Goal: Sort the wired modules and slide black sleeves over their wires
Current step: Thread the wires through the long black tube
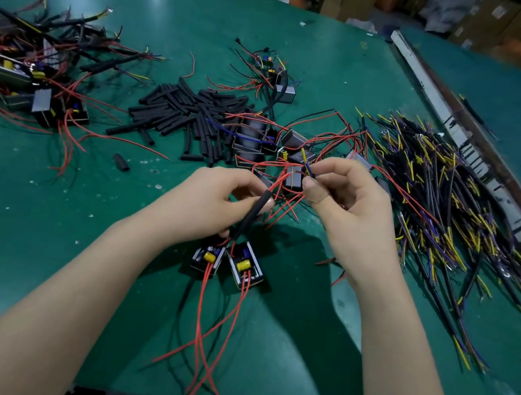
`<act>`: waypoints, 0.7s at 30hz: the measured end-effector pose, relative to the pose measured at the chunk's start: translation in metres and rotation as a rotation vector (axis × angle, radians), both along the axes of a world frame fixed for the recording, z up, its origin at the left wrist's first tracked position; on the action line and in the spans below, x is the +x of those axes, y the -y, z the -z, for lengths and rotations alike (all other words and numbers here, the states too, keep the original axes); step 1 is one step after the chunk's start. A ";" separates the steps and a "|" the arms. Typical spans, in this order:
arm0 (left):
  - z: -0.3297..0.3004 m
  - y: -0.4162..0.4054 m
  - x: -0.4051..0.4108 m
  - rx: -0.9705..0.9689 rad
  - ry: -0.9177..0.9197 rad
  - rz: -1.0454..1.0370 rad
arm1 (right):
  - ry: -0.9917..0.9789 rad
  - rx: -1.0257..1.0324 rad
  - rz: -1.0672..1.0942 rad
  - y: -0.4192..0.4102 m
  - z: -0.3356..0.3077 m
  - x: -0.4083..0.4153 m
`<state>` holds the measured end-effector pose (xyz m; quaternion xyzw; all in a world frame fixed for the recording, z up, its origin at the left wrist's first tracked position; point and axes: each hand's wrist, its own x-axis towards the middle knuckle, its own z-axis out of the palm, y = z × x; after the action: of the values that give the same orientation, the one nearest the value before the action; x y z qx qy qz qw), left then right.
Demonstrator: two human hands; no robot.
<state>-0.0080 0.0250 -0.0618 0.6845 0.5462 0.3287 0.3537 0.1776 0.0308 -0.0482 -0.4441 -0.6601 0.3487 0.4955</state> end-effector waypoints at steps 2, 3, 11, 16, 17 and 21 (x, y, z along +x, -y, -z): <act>0.000 -0.001 -0.001 -0.010 -0.080 0.016 | 0.020 0.003 -0.007 0.000 0.001 0.000; 0.001 -0.001 -0.001 -0.020 -0.108 0.014 | 0.034 0.003 -0.011 0.000 0.001 0.000; -0.008 -0.001 -0.003 -0.066 0.281 -0.064 | 0.056 -0.055 0.031 -0.005 0.006 0.002; -0.013 -0.001 -0.003 0.018 0.421 -0.153 | 0.097 -0.048 0.095 -0.004 0.006 0.001; -0.015 0.000 -0.003 0.059 0.440 -0.116 | 0.112 -0.040 0.105 -0.004 0.006 0.001; -0.016 0.006 0.003 0.246 0.249 0.045 | 0.214 0.002 0.134 -0.002 0.003 -0.002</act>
<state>-0.0045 0.0186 -0.0455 0.6889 0.4382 0.4671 0.3394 0.1754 0.0330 -0.0516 -0.5212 -0.6784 0.2648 0.4449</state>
